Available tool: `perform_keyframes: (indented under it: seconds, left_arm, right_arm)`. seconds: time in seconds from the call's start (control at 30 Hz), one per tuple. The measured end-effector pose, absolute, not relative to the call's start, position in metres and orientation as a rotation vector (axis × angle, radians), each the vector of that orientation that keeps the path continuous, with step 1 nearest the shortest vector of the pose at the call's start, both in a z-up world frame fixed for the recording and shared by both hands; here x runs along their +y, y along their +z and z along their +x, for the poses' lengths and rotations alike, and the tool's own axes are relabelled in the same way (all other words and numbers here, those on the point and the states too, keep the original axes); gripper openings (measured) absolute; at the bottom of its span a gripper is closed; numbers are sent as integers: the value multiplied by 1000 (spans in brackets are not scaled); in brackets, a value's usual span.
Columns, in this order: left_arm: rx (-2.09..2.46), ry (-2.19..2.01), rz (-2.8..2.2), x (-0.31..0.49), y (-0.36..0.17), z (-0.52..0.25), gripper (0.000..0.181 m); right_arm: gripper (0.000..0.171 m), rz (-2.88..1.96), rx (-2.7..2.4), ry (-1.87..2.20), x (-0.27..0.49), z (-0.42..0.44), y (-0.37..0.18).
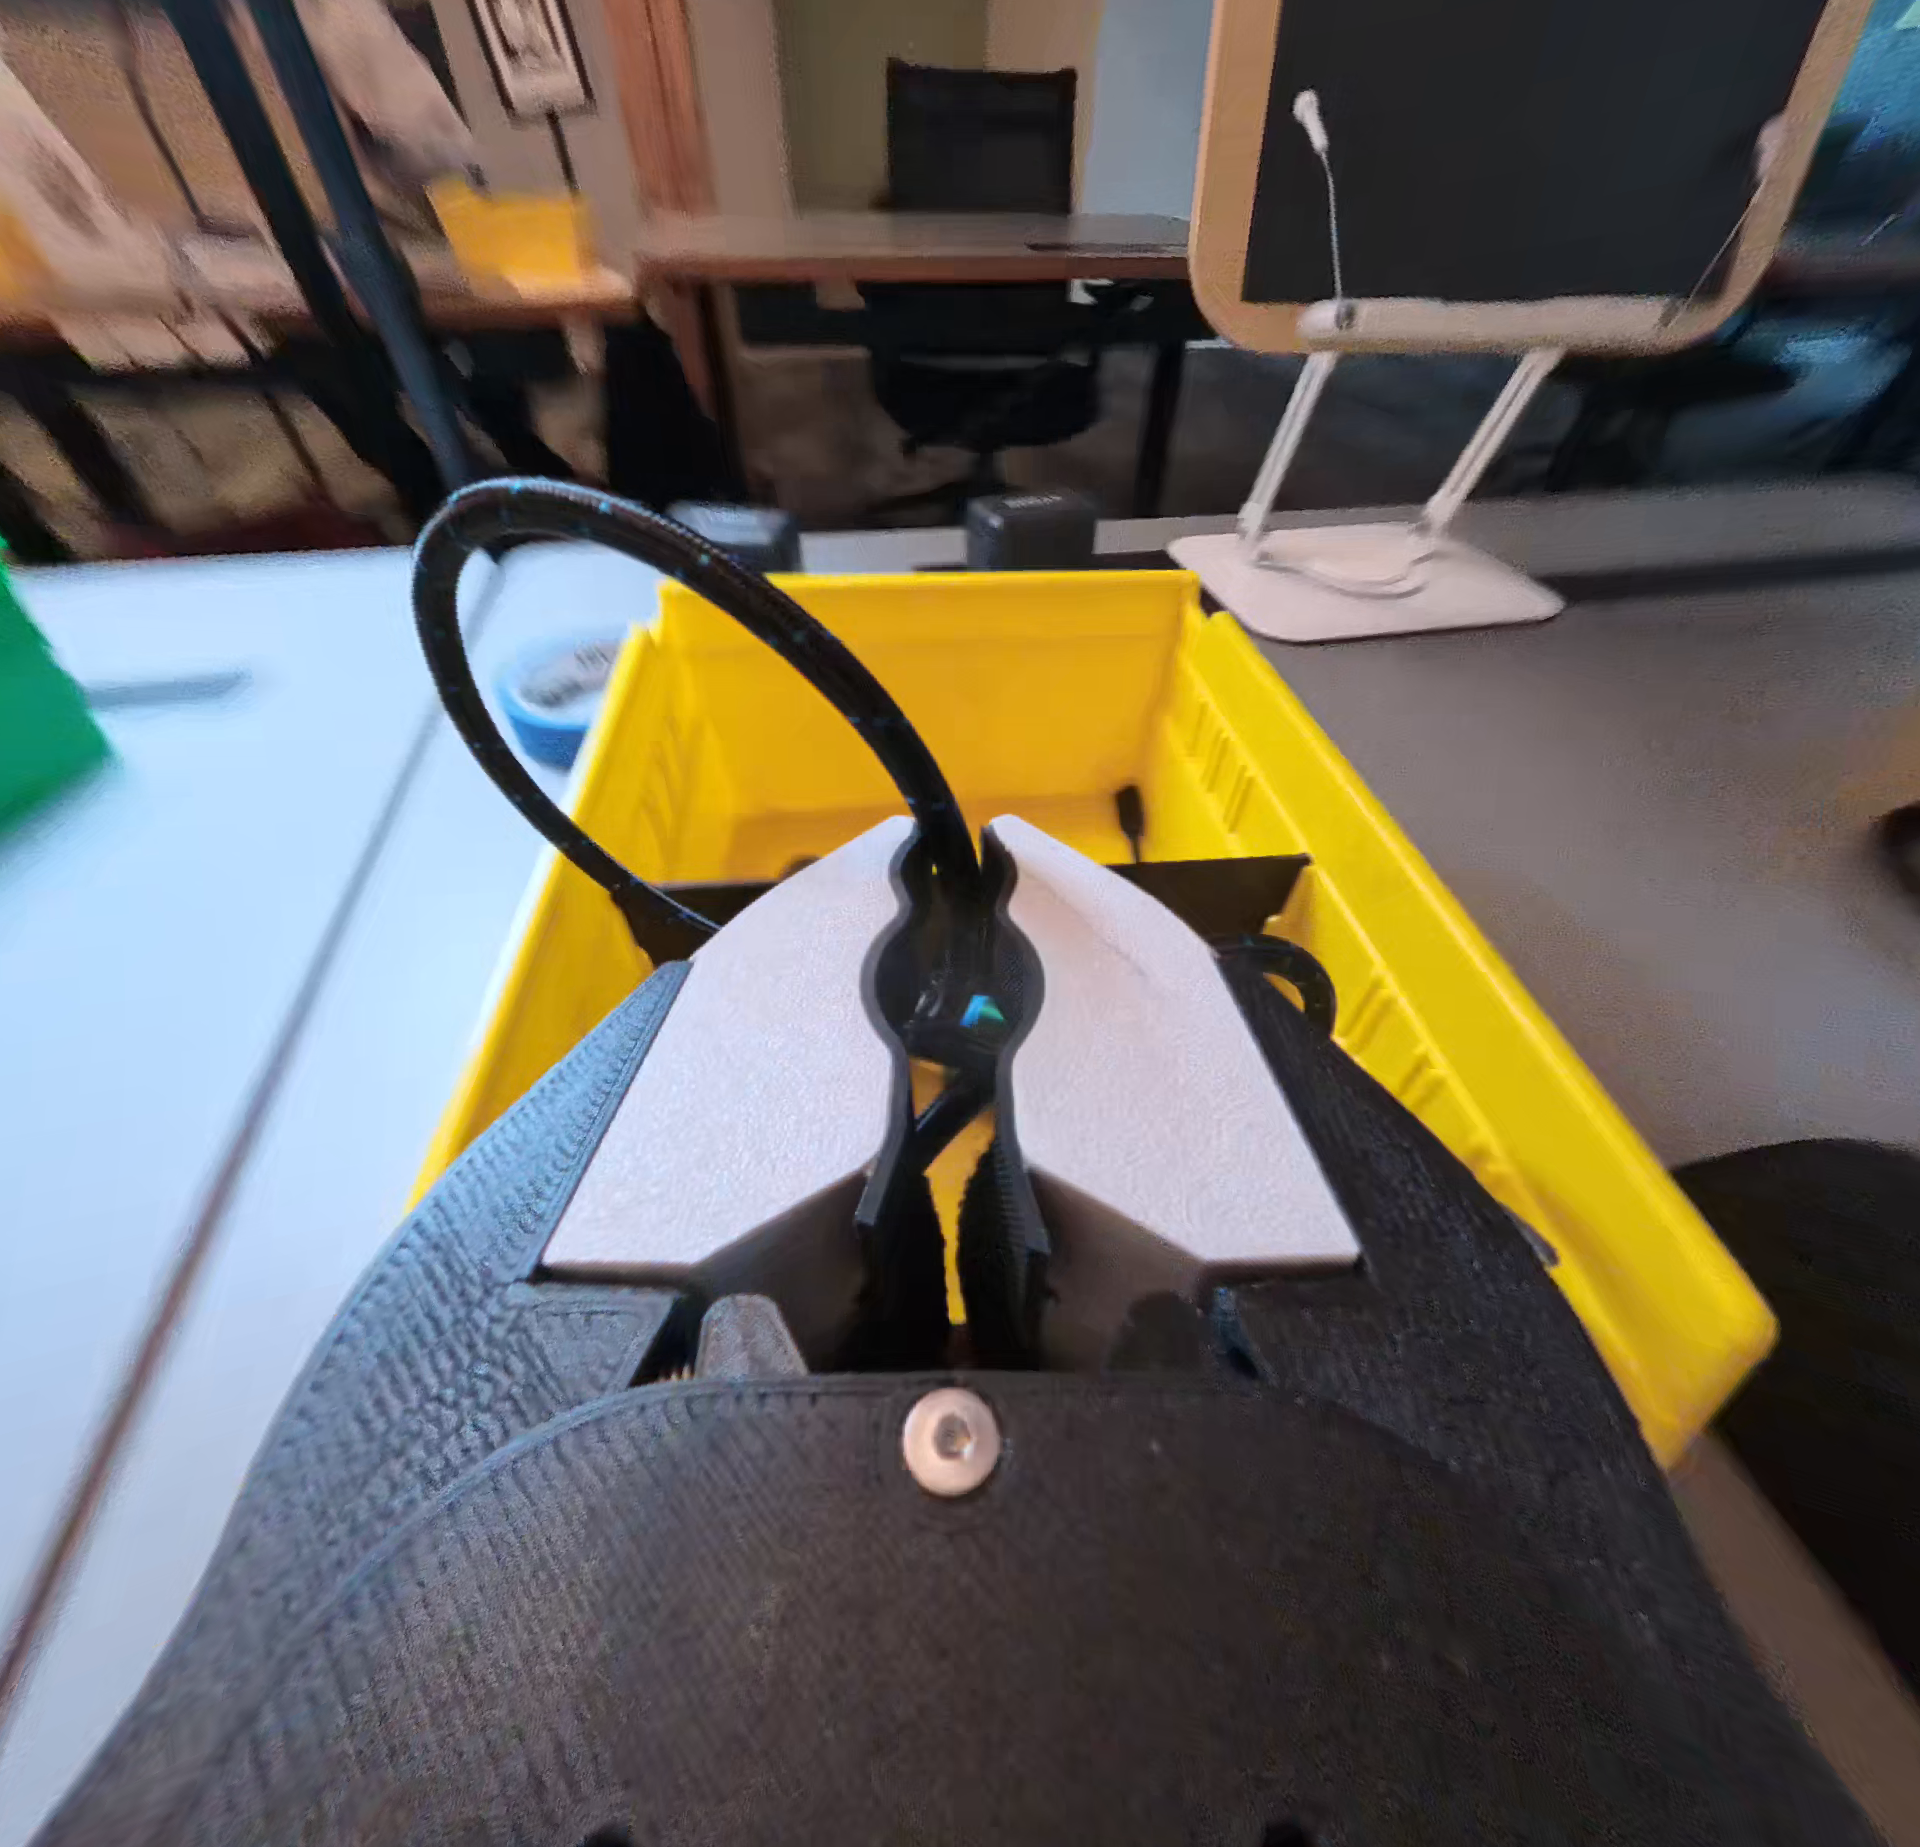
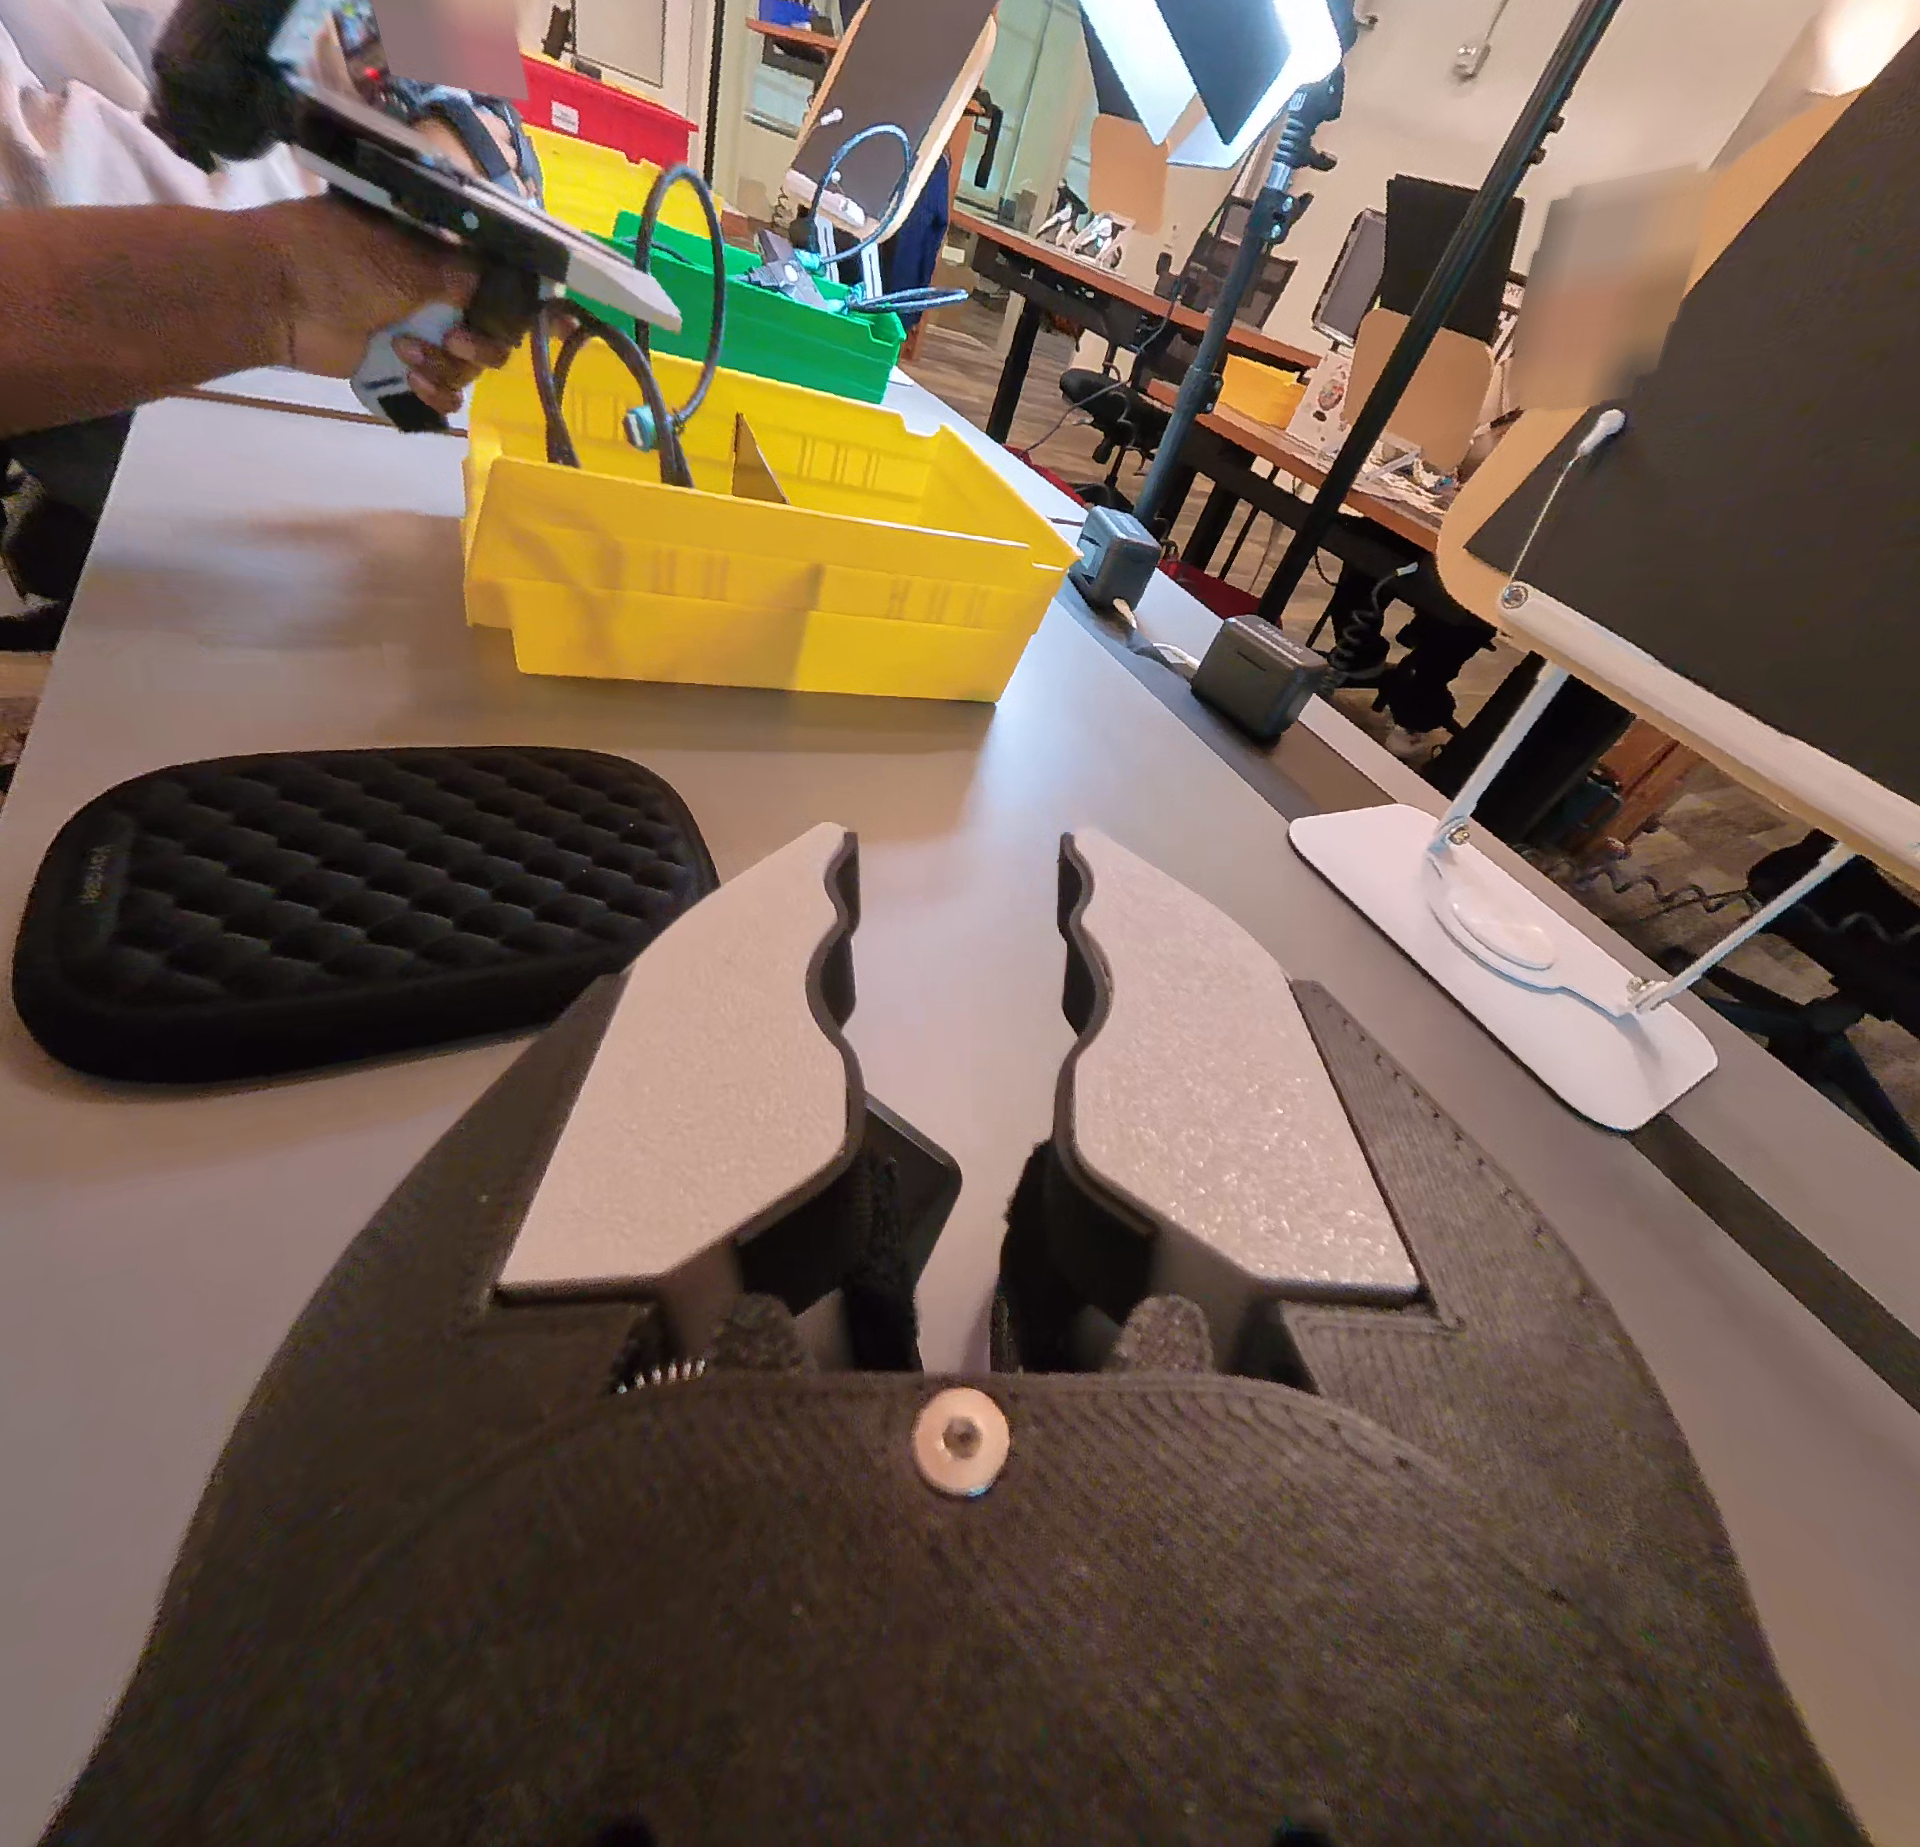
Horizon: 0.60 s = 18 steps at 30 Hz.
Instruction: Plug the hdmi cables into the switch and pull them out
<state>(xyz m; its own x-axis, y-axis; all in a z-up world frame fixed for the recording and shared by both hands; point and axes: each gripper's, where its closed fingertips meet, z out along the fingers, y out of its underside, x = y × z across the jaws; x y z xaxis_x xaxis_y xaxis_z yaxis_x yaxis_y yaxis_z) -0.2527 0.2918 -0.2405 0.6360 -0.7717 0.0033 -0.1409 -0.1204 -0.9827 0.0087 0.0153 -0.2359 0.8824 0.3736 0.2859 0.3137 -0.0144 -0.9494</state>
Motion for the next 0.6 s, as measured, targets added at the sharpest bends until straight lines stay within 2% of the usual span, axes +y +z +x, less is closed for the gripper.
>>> perform_keyframes:
  seconds: [0.17, 0.27, 0.47, 0.57, 0.6]
  left_arm:
    - [834, -381, -1390, 277, -216, -240, 9]
    - [689, -605, -1416, 272, -200, -236, 7]
    - [121, -1131, -1342, 284, -166, -267, 7]
    - [106, -1515, -1059, 258, -141, -268, 7]
    - [139, -1472, -1143, 262, -154, -263, 7]
  right_arm:
    - [37, -1618, -574, 34, 16, 5, -238]
    - [37, -1626, -596, 17, 16, 4, -241]
    - [37, -1629, -610, -25, 13, 6, -244]
    - [37, -1631, -612, -22, 13, 6, -247]
    - [37, -1631, -614, -22, 13, 6, -247]
